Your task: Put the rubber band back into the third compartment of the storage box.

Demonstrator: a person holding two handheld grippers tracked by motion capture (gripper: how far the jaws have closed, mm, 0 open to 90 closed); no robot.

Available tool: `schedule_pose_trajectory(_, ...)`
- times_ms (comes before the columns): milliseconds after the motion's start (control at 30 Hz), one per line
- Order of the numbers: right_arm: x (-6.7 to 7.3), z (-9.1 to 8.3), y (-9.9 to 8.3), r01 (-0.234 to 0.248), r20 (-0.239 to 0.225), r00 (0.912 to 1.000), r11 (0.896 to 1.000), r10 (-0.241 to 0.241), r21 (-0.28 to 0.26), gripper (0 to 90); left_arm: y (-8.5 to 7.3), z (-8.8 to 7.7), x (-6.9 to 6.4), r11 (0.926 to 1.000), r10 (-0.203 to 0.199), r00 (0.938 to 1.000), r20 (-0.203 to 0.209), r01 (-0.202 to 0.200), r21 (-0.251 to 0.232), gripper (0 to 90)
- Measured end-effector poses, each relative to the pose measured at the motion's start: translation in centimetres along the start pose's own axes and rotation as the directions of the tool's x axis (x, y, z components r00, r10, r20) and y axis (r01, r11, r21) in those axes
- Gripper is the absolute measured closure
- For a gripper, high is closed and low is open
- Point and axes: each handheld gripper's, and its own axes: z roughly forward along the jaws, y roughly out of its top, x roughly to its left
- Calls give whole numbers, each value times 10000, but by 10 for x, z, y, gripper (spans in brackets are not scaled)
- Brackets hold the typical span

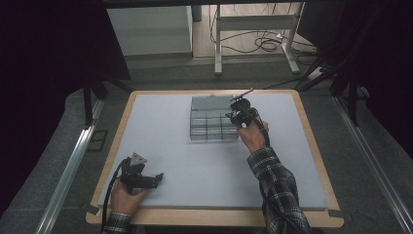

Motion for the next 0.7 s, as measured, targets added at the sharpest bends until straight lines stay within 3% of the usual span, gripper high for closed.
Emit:
schedule_pose_trajectory(467,1,32,1,-66,158,9999,9999,64,122,873,0,0,0,10000,-3,10000,2,3,1,0)
schedule_pose_trajectory(700,-2,40,2,-224,194,9996,9997,225,-43,871,0,0,0,10000,2,10000,2,-2,5,0)
